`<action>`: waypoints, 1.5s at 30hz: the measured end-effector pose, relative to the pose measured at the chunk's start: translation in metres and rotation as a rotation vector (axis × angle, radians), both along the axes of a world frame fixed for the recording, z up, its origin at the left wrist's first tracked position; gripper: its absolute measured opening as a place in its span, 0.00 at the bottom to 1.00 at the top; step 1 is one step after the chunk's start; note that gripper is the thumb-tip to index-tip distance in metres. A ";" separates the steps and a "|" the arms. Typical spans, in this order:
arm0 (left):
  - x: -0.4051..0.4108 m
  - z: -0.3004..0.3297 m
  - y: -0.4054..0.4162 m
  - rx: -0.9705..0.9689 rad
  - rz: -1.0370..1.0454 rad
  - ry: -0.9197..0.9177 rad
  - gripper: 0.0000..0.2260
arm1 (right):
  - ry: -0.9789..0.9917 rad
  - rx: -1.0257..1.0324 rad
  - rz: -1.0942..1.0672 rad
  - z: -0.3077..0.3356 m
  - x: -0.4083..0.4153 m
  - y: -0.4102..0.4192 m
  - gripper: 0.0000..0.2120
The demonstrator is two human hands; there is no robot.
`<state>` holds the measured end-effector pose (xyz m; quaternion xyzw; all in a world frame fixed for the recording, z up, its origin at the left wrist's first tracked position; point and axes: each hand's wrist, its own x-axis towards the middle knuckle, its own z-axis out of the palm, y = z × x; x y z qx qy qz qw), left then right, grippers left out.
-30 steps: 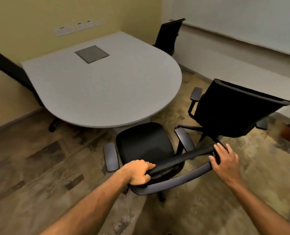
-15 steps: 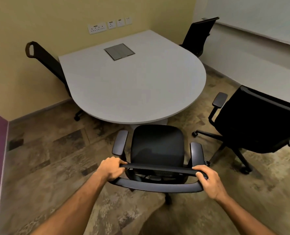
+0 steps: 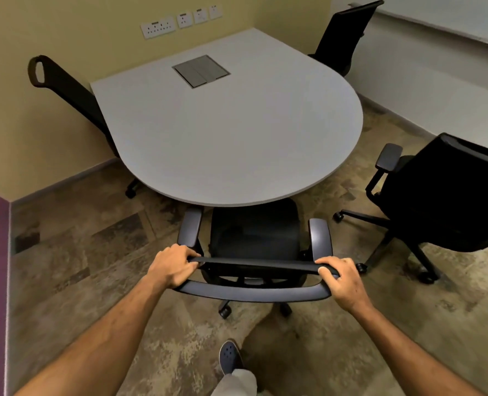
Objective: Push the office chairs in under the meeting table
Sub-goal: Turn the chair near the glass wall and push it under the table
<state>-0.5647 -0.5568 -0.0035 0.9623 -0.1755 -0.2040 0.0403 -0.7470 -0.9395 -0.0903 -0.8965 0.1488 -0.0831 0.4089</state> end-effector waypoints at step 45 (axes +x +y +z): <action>0.108 -0.021 0.080 -0.046 -0.119 -0.034 0.17 | 0.012 0.460 -0.169 -0.022 0.072 0.081 0.27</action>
